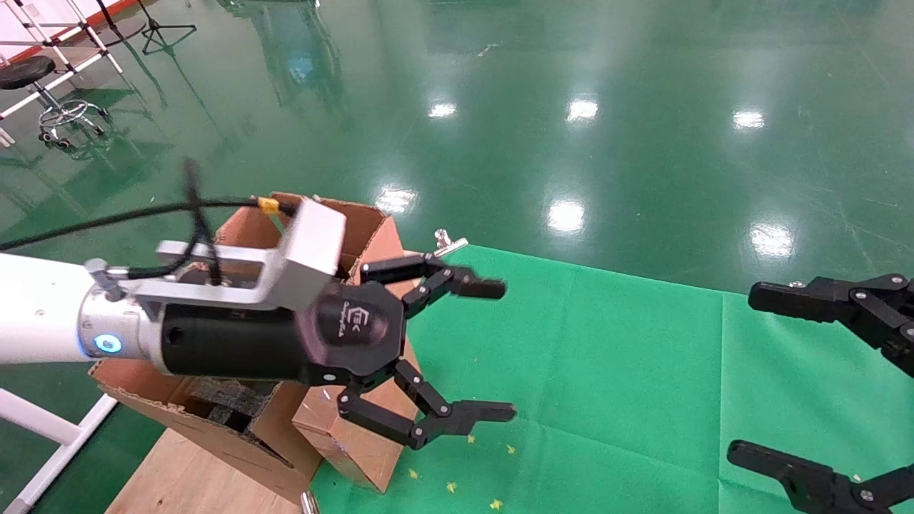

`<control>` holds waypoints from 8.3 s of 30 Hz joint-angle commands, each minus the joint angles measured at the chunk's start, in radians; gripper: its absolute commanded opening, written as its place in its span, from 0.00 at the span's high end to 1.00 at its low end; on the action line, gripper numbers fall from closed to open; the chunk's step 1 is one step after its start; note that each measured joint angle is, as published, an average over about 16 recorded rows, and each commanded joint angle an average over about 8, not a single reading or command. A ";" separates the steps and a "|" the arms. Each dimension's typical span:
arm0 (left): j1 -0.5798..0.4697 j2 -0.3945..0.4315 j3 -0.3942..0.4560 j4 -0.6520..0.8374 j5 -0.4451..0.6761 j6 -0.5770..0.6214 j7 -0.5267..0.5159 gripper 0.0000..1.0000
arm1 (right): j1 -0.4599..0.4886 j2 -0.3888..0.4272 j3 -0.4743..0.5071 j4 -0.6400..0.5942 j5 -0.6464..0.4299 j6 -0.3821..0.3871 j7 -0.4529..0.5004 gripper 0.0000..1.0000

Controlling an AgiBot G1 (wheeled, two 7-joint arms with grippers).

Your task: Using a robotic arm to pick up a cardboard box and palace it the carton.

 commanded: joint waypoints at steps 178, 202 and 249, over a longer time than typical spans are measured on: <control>-0.795 0.197 0.500 1.254 1.087 -0.377 -0.109 1.00 | 0.001 0.001 -0.003 -0.001 0.002 0.001 -0.002 0.00; -0.678 0.225 0.395 1.317 0.933 -0.547 -0.014 1.00 | 0.001 0.001 -0.003 -0.001 0.002 0.002 -0.002 0.00; -0.619 0.206 0.398 1.391 0.934 -0.580 -0.176 0.00 | 0.001 0.001 -0.004 -0.001 0.003 0.002 -0.002 0.00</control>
